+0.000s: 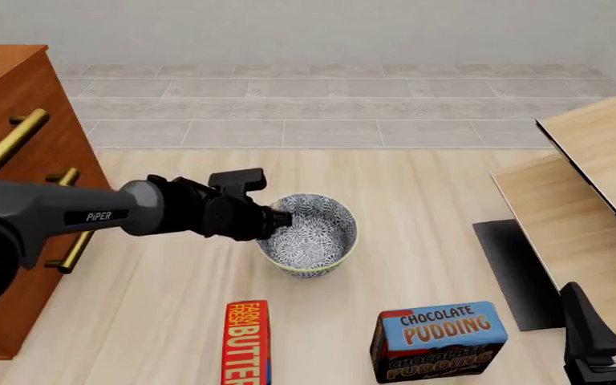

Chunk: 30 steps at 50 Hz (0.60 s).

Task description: Close the top drawer of the cabinet and put the bowl on top of it.

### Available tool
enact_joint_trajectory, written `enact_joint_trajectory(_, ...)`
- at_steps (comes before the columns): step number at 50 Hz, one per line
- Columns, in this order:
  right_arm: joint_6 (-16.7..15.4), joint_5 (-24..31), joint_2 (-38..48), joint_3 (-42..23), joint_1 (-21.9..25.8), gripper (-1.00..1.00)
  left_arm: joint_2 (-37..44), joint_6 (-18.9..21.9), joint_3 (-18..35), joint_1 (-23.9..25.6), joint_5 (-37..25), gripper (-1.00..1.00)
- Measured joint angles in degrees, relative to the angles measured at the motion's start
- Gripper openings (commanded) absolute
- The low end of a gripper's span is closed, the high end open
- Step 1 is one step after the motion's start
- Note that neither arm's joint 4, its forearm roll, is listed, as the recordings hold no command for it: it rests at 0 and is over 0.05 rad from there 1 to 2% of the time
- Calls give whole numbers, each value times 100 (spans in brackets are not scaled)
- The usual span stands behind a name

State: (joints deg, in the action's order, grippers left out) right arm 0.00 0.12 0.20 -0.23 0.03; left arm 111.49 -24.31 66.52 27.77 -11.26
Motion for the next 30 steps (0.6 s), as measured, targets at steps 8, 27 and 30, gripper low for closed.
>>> enact_joint_trajectory(8, -1, 0, 0, 0, 0, 100, -40, 11, 2, 3, -22, -100)
enact_joint_trajectory(27, -1, 0, 0, 0, 1, 100, -482, -24, -75, -23, -241, -100)
enact_joint_trajectory(30, 0, 0, 0, 0, 1, 100, -617, -56, -86, -19, -311, -100)
